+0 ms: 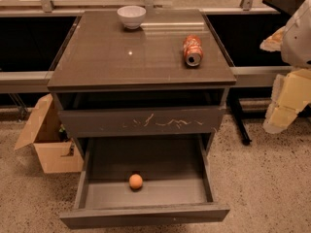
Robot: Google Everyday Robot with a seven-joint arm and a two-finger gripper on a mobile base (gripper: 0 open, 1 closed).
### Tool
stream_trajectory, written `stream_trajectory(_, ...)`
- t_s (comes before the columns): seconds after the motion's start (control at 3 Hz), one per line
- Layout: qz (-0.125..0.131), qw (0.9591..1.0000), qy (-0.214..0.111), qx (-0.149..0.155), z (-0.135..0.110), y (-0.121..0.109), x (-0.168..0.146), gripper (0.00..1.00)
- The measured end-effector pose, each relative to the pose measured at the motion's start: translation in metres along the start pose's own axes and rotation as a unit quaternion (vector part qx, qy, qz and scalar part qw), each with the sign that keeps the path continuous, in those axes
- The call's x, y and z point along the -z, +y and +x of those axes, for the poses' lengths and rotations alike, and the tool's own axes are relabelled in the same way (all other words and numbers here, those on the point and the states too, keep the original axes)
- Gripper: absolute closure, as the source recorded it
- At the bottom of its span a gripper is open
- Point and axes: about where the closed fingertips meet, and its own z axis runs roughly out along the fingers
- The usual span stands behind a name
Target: Pick orange from middle drawer and place on counter
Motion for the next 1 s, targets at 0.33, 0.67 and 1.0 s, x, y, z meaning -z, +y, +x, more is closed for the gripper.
stream_trajectory(0.33, 0.000, 1.0000, 0.000, 0.000, 0.000, 0.000, 0.000, 0.00)
stream_trajectory(0.67, -0.018, 0.9984, -0.054, -0.005, -0.018, 0.012, -0.037, 0.00)
stream_trajectory(1.0, -0.028, 0.9962, -0.082, -0.006, -0.034, 0.022, -0.067, 0.00)
